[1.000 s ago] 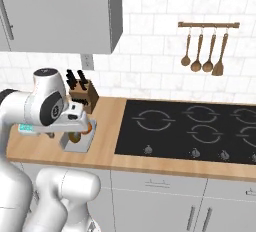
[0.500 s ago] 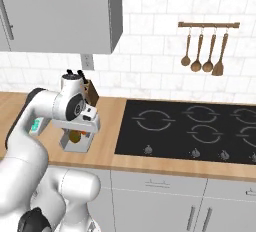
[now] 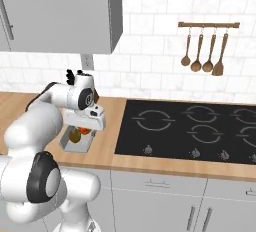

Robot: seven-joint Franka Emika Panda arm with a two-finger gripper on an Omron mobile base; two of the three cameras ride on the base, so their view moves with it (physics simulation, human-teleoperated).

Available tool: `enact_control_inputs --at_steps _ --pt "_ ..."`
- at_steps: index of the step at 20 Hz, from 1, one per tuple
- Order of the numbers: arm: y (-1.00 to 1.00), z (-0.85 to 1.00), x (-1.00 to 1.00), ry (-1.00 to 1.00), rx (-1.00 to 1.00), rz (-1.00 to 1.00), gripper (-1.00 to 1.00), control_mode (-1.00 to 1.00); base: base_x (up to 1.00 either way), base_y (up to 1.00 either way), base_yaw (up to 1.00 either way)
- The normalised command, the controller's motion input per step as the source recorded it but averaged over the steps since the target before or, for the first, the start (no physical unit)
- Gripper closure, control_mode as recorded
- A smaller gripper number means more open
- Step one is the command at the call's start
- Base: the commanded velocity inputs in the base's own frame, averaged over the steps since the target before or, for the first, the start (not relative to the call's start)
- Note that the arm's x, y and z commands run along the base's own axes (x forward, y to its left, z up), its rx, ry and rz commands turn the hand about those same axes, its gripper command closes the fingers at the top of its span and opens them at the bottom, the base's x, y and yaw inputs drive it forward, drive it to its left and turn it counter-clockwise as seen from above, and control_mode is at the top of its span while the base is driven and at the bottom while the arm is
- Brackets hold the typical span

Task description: Take the meat container that has the shrimp and place it on the second highest rack of the freezer. Then take the vegetable container that has the avocado and squash and place it on the highest rack of the freezer.

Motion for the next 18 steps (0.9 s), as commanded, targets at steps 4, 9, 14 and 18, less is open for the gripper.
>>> enact_control_inputs --at_steps 4,9,14,18 --pt "0.03 -0.50 0.24 0.00 0.00 -0.06 -1.00 -1.00 0.00 0.00 0.00" --pt "0.06 -0.57 0.30 0.00 0.00 -0.08 -1.00 -1.00 0.00 0.00 0.00" --pt "0.09 -0.50 0.06 0.00 0.00 -0.09 -1.00 -1.00 0.00 0.00 0.00" --pt "0.02 -0.41 0.09 0.00 0.00 -0.08 -1.00 -1.00 0.00 0.00 0.00"
